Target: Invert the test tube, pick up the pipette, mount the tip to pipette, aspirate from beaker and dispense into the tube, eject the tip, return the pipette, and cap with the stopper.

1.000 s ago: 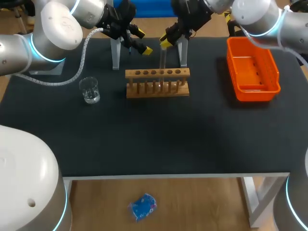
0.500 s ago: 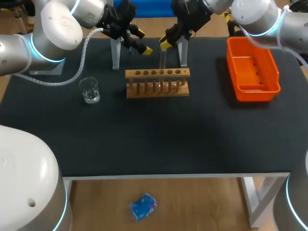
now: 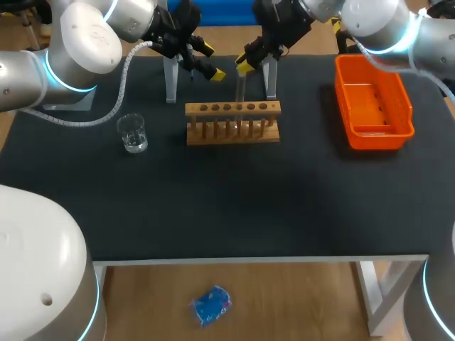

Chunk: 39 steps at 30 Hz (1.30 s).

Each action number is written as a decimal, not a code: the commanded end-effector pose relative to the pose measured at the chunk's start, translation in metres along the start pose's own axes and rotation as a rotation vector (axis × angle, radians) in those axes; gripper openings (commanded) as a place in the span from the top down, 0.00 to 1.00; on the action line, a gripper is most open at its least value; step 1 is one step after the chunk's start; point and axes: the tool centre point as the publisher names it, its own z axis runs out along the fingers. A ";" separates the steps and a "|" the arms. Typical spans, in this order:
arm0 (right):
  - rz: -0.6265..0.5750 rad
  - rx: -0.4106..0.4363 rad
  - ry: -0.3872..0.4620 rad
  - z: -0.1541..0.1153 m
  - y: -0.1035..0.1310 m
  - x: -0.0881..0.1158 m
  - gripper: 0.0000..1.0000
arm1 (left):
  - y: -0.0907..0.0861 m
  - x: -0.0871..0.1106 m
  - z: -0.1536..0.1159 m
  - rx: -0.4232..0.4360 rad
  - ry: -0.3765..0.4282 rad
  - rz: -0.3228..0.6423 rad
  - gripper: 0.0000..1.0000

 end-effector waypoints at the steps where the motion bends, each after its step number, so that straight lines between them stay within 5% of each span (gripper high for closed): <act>1: 0.002 0.007 0.007 0.006 -0.007 -0.002 1.00 | -0.001 0.000 -0.001 -0.006 0.003 -0.002 0.00; 19: 0.006 0.021 0.013 0.008 -0.010 -0.002 1.00 | -0.001 0.000 -0.001 -0.006 0.003 -0.002 0.00; 20: 0.007 0.020 0.013 0.007 -0.010 -0.001 0.69 | -0.001 0.000 -0.001 -0.006 0.003 -0.002 0.00; 21: 0.007 0.018 0.014 0.006 -0.009 -0.001 0.21 | -0.001 0.000 -0.001 -0.006 0.003 -0.002 0.00; 22: 0.007 0.017 0.014 0.006 -0.009 -0.001 0.00 | -0.001 0.000 -0.001 -0.006 0.003 -0.002 0.00; 39: 0.025 -0.040 0.001 -0.004 -0.015 0.019 0.00 | -0.001 0.000 -0.001 -0.006 0.003 -0.002 0.00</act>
